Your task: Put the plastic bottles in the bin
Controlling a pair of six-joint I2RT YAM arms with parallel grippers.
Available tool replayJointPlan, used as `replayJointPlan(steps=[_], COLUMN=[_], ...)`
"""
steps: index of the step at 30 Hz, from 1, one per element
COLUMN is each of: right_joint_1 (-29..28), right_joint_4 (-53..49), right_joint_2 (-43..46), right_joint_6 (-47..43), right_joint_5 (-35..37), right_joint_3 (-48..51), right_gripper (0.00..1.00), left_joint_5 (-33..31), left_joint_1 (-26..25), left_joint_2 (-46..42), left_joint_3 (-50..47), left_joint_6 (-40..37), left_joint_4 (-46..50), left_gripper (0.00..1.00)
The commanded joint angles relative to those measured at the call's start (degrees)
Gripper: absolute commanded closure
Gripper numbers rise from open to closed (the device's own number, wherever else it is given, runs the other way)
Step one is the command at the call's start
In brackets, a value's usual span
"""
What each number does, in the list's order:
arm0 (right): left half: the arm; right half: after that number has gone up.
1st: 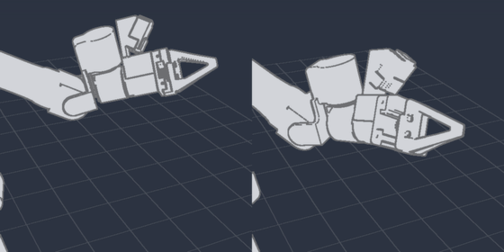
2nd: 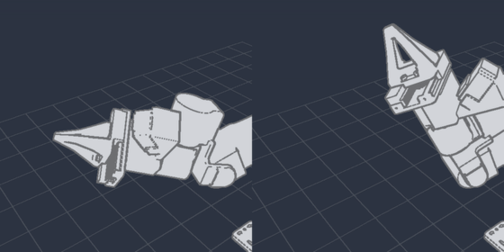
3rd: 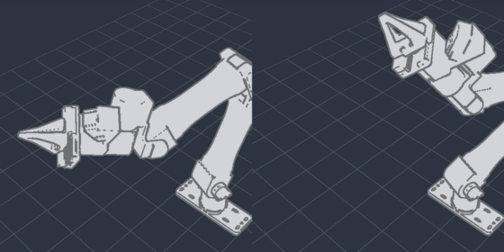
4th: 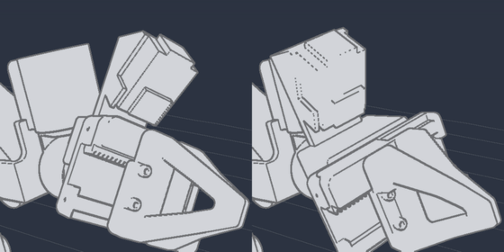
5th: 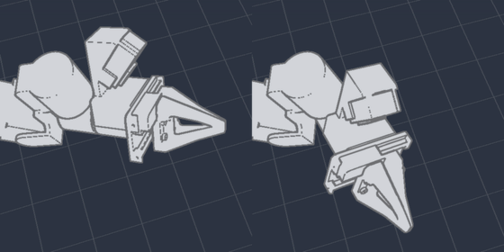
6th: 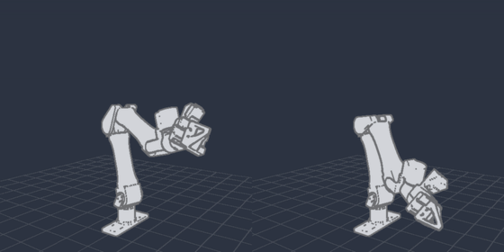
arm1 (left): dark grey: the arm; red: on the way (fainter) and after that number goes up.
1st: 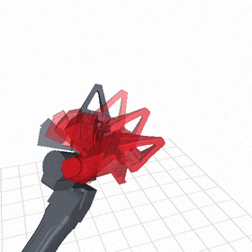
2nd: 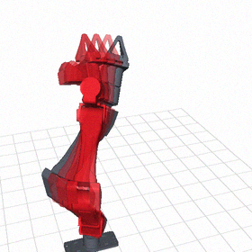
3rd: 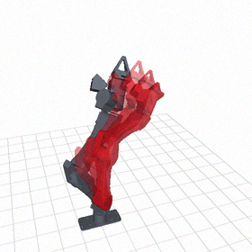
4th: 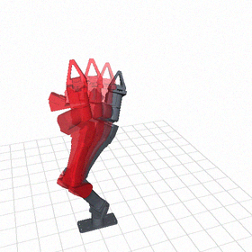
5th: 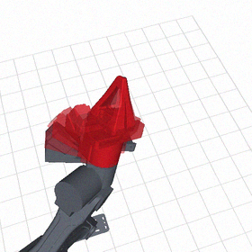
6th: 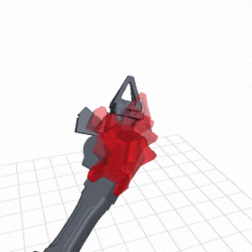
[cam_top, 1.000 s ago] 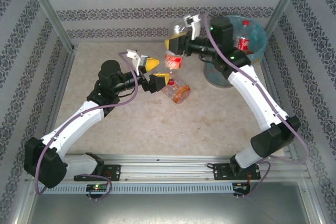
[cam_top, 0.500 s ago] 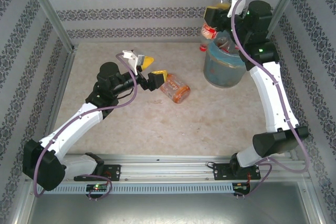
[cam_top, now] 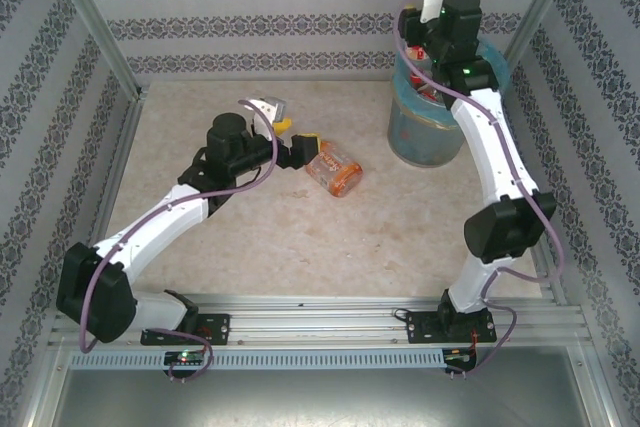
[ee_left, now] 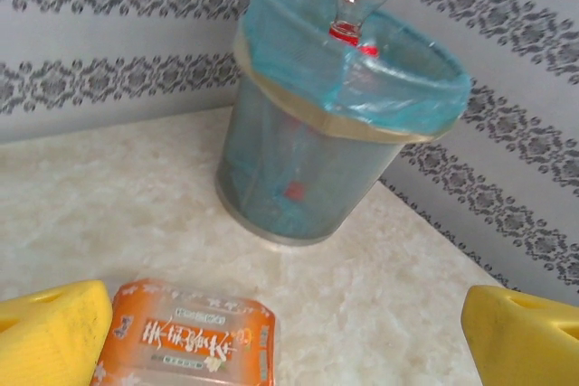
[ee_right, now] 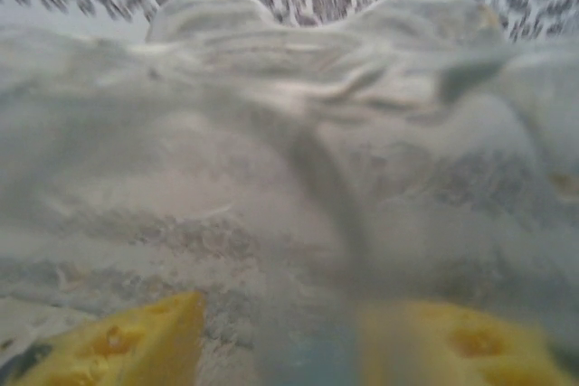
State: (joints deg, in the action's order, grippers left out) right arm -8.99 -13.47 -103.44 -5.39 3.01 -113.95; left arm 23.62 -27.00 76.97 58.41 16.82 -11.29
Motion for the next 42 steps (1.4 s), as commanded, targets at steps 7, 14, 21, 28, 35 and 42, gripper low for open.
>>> replayJointPlan(steps=[7, 14, 21, 28, 35, 42], right_joint_1=[5.5, 8.6, 11.6, 11.5, 11.5, 11.5], right_joint_4=[2.9, 9.5, 10.4, 9.5, 19.7, 20.4], right_joint_2=[-4.5, -7.5, -12.4, -11.7, -5.9, -6.0], right_joint_6=[1.9, 5.1, 9.6, 7.0, 6.1, 3.4], right_joint_5=[0.2, -5.0, -13.2, -13.0, -17.7, -16.0], right_joint_3=[1.5, 10.6, 13.1, 13.0, 17.4, 14.2], right_gripper=[0.47, 0.41, 0.41, 0.38, 0.59, 0.54], left_joint_5=[-2.1, -2.1, -1.7, -1.9, -1.7, -0.8], left_joint_1=[-0.4, -0.3, -0.5, -0.4, -0.4, -0.4], left_joint_2=[4.7, 7.8, 10.1, 12.4, 15.1, 17.2], left_joint_3=[4.4, 5.2, 6.2, 8.0, 9.6, 10.8], left_joint_6=[3.3, 5.5, 7.2, 7.5, 8.7, 10.2], left_joint_4=[6.0, 5.0, 5.1, 5.4, 4.1, 2.4], left_gripper=[0.0, 0.0, 0.0, 0.0, 0.0, 0.0])
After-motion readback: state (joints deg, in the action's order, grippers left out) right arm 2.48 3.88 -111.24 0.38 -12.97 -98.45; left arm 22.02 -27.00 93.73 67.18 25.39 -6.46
